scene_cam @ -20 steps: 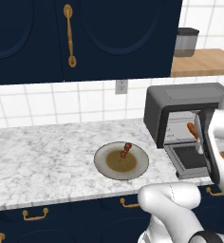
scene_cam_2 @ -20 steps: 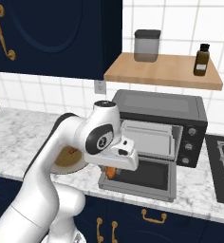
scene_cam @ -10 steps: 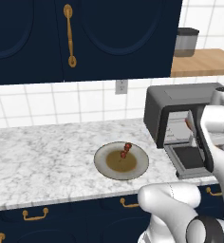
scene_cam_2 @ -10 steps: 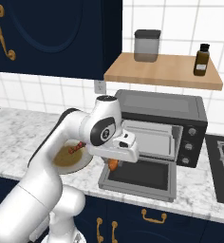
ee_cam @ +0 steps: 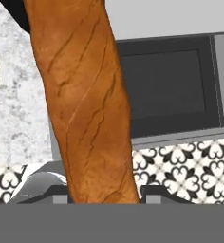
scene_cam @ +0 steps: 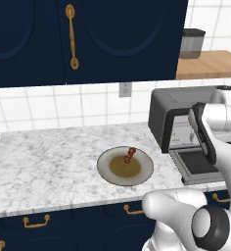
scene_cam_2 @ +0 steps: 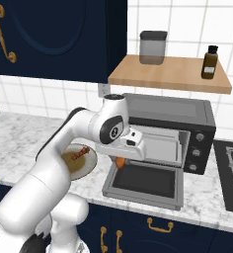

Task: Pick up the kebab skewer and baguette bread, and place them inside the toaster oven. Close the toaster oven door and start by setting the timer.

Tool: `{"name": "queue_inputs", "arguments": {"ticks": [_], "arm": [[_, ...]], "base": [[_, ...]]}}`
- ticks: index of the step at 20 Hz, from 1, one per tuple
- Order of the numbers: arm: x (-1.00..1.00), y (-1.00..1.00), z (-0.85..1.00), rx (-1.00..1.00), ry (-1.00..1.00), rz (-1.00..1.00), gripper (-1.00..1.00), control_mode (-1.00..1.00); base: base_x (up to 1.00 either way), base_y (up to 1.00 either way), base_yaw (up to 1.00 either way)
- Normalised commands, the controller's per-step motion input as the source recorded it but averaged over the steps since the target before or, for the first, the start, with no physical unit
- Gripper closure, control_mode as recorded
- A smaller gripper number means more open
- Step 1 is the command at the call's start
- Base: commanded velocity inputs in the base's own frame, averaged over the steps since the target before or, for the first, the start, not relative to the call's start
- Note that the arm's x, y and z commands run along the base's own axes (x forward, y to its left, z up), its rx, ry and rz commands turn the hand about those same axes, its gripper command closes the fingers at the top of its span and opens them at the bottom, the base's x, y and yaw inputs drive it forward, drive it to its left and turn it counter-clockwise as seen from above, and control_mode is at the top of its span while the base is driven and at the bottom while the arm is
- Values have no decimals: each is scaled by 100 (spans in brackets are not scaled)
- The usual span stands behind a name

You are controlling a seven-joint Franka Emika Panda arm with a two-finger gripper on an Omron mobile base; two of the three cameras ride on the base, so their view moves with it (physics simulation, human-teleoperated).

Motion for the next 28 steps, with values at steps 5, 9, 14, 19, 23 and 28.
{"name": "queue_inputs", "arguments": {"ticks": [5,9,14,19,23,28], "arm": [[27,-2,-11,0,0,0,100,-100],[22,0,-15,-1,0,0,100,-100],[20,0,-3,0,0,0,100,-100],[0,0,-16,-2,0,0,100,-100],[0,0,-20,-1,0,0,100,-100],[1,0,-1,0,0,0,100,-100]], "base": [[0,0,0],[0,0,0],[0,0,0],[0,0,0],[0,0,0],[0,0,0]]}}
